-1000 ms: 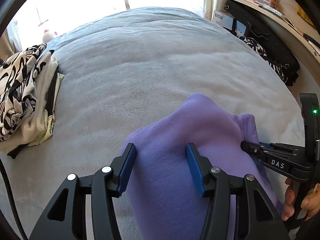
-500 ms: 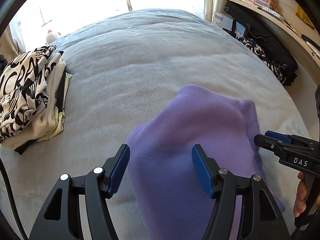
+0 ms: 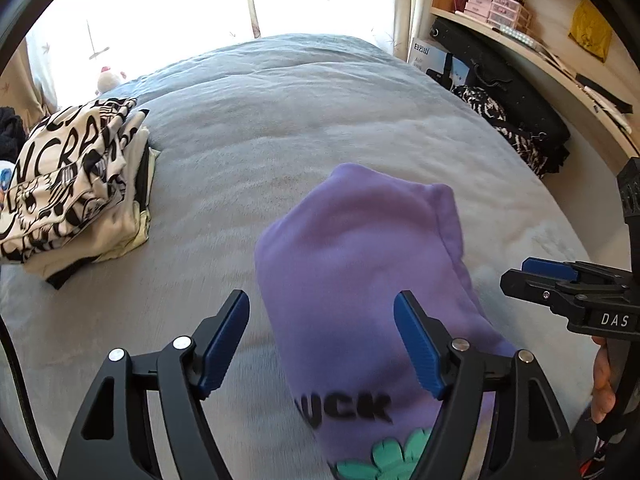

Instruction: Fold large clothes

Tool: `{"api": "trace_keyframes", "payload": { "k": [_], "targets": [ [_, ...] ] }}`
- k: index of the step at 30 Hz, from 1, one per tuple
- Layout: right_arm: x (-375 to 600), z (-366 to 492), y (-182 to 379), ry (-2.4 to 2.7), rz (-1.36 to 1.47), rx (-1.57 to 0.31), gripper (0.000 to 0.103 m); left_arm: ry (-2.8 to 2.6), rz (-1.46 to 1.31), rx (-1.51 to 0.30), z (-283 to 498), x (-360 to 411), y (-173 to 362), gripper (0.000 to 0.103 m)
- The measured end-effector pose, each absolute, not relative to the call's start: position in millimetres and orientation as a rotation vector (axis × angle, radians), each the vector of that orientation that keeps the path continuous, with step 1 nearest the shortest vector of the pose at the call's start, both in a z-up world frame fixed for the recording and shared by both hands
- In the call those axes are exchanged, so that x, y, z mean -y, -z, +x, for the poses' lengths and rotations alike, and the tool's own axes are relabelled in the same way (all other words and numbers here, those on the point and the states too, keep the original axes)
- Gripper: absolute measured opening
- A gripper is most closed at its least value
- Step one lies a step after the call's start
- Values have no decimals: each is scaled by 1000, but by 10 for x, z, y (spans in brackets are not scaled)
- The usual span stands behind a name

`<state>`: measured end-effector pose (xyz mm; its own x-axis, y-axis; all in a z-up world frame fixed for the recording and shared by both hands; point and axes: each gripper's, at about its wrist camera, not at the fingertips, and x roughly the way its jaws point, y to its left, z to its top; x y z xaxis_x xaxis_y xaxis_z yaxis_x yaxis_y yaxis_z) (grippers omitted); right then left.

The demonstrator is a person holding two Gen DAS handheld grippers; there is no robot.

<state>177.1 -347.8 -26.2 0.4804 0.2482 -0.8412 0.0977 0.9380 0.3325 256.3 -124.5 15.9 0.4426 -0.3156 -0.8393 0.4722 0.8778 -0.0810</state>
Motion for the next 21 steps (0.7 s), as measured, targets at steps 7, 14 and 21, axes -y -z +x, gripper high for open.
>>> {"api": "trace_keyframes", "payload": {
  "k": [7,14,21],
  "targets": [
    [3342,1491,55,-152,352,-1085,81,514,193,-992,2208,1102,-319,73],
    [3276,1271,-29,-117,288,-1101,87,510,204,-994,1966,995,-349,73],
    [3367,1241,52,-118,288,-1135,102,562,173,-1065,1998,930,-207,86]
  ]
}}
